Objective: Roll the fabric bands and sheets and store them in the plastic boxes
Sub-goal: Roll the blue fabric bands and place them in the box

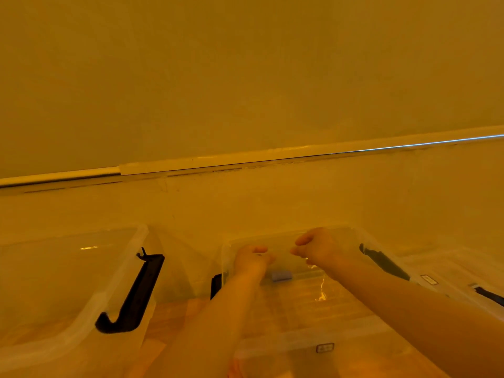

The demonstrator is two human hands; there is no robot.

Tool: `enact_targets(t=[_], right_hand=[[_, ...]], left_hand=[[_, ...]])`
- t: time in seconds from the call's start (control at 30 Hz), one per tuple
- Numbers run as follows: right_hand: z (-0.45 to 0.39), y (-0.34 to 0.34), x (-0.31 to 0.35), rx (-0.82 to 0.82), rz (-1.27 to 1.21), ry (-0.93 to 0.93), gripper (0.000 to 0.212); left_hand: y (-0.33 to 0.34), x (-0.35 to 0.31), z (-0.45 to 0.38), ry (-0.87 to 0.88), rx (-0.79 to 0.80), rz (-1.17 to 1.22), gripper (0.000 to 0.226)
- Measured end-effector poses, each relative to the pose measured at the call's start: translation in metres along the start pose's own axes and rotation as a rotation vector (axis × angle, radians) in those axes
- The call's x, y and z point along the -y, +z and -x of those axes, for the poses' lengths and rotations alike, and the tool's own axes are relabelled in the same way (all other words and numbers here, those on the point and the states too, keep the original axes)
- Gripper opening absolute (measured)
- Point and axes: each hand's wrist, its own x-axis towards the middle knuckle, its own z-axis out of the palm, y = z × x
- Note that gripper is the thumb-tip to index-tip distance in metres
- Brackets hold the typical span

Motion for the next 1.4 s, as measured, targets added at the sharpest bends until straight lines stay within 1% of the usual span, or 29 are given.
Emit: enact_targets(t=[0.07, 0.2, 0.3, 0.4, 0.53, 0.67, 0.73, 0.8, 0.87, 0.9, 0.97, 1.03, 1.13, 1.23, 1.27, 1.33, 1.37, 1.4], right_hand=[[0.023, -0.015, 0.012, -0.016, -0.097, -0.016, 0.026], [0.08, -0.037, 0.03, -0.053, -0.231, -0.046, 0.021], [0.124, -0.051, 0.036, -0.094, -0.274, -0.094, 0.018], [0.169, -0.057, 0.037, -0.1, -0.305, -0.137, 0.016], [0.224, -0.051, 0.017, -0.094, -0.306, -0.154, 0.016], [0.263, -0.033, -0.018, -0.085, -0.31, -0.113, 0.022], [0.273, -0.022, -0.037, -0.051, -0.276, -0.099, 0.02], [0.279, -0.005, -0.055, -0.009, -0.222, -0.098, 0.015], [0.281, 0.015, -0.068, -0.008, -0.152, -0.1, 0.017], [0.28, 0.025, -0.073, -0.007, -0.109, -0.119, 0.022], [0.279, 0.041, -0.075, 0.022, -0.081, -0.143, 0.042], [0.278, 0.05, -0.073, 0.066, -0.103, -0.145, 0.05], [0.265, 0.059, -0.074, 0.085, -0.068, -0.161, 0.047], [0.256, 0.063, -0.072, 0.229, -0.05, -0.135, 0.042], [0.254, 0.064, -0.072, 0.249, -0.045, -0.136, 0.041], [0.252, 0.069, -0.072, 0.147, -0.06, -0.156, 0.037], [0.251, 0.072, -0.073, 0.099, -0.096, -0.148, 0.031], [0.25, 0.075, -0.073, 0.089, -0.154, -0.118, 0.025]], left_hand=[[-0.011, -0.01, 0.022, 0.054, -0.003, 0.012, 0.032], [-0.035, -0.026, 0.077, 0.139, 0.014, 0.006, 0.031], [-0.052, -0.032, 0.118, 0.206, 0.012, 0.028, 0.032], [-0.065, -0.03, 0.157, 0.251, 0.019, 0.031, 0.033], [-0.072, -0.004, 0.202, 0.309, 0.021, 0.023, 0.031], [-0.07, 0.045, 0.232, 0.308, 0.03, 0.053, 0.028], [-0.068, 0.071, 0.241, 0.302, 0.025, 0.06, 0.027], [-0.066, 0.094, 0.244, 0.282, 0.002, 0.031, 0.029], [-0.064, 0.112, 0.244, 0.249, -0.024, -0.006, 0.029], [-0.064, 0.118, 0.243, 0.234, -0.032, -0.008, 0.028], [-0.067, 0.125, 0.24, 0.217, -0.039, 0.008, 0.028], [-0.071, 0.127, 0.235, 0.212, -0.051, 0.022, 0.028], [-0.079, 0.127, 0.224, 0.218, -0.074, 0.022, 0.031], [-0.087, 0.128, 0.215, 0.216, -0.094, 0.004, 0.034], [-0.09, 0.128, 0.212, 0.216, -0.101, 0.006, 0.034], [-0.093, 0.13, 0.208, 0.219, -0.101, 0.022, 0.035], [-0.094, 0.13, 0.207, 0.216, -0.097, 0.025, 0.035], [-0.095, 0.13, 0.206, 0.214, -0.095, 0.024, 0.034]])
